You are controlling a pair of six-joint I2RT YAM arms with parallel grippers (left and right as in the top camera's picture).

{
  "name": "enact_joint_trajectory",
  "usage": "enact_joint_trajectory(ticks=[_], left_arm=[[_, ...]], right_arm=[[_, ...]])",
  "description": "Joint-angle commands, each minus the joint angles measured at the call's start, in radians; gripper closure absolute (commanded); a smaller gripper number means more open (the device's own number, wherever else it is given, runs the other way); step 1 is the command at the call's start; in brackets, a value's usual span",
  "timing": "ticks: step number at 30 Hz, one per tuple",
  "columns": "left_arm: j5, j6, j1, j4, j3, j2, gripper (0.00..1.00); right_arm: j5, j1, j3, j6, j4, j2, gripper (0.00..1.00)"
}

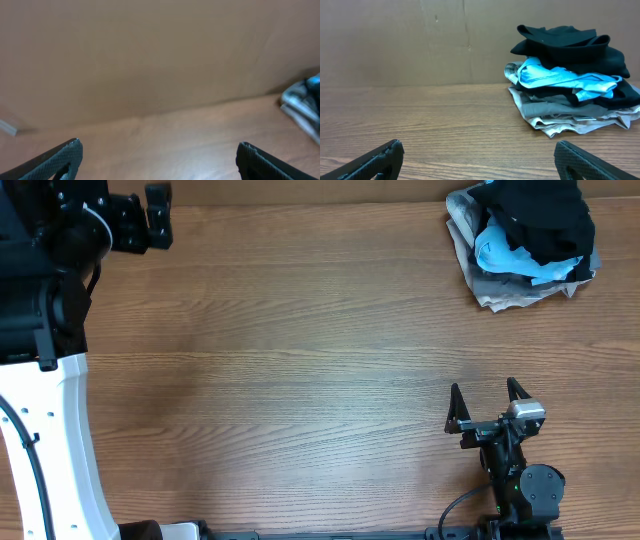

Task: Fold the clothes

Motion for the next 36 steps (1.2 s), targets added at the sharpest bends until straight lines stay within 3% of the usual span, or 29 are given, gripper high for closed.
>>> enact_joint_trajectory(ticks=[1, 7, 12, 20, 25, 30, 36], left_arm=[[0.085, -0.021, -0.029, 0.089, 0.0, 0.0, 0.0], [0.21, -0.021, -0.041, 0.288, 0.0, 0.059, 0.0], [0.202, -0.012, -0.065, 0.473, 0.0, 0.06, 0.0], [0.13, 0.132, -0.134, 0.517, -0.08, 0.007, 0.0], [0.122, 0.164, -0.134, 0.74, -0.38, -0.142, 0.0], [0.114, 0.164, -0.103, 1.083, -0.857, -0.382, 0.0], [0.103, 0.164, -0.091, 1.128, -1.238, -0.596, 0.0]], right_arm=[[0.006, -0.003, -0.011, 0.004, 0.005, -0.012, 0.0], [0.006, -0.003, -0.011, 0.004, 0.005, -0.012, 0.0], [0.006, -0.003, -0.011, 0.004, 0.005, -0.012, 0.0], [0.006, -0.003, -0.011, 0.004, 0.005, -0.012, 0.0], [0.006, -0.003, -0.011, 0.004, 0.005, -0.012, 0.0], [0.006, -0.003, -0.011, 0.004, 0.005, -0.012, 0.0], [0.006, -0.003, -0.011, 0.004, 0.005, -0.012, 0.0]])
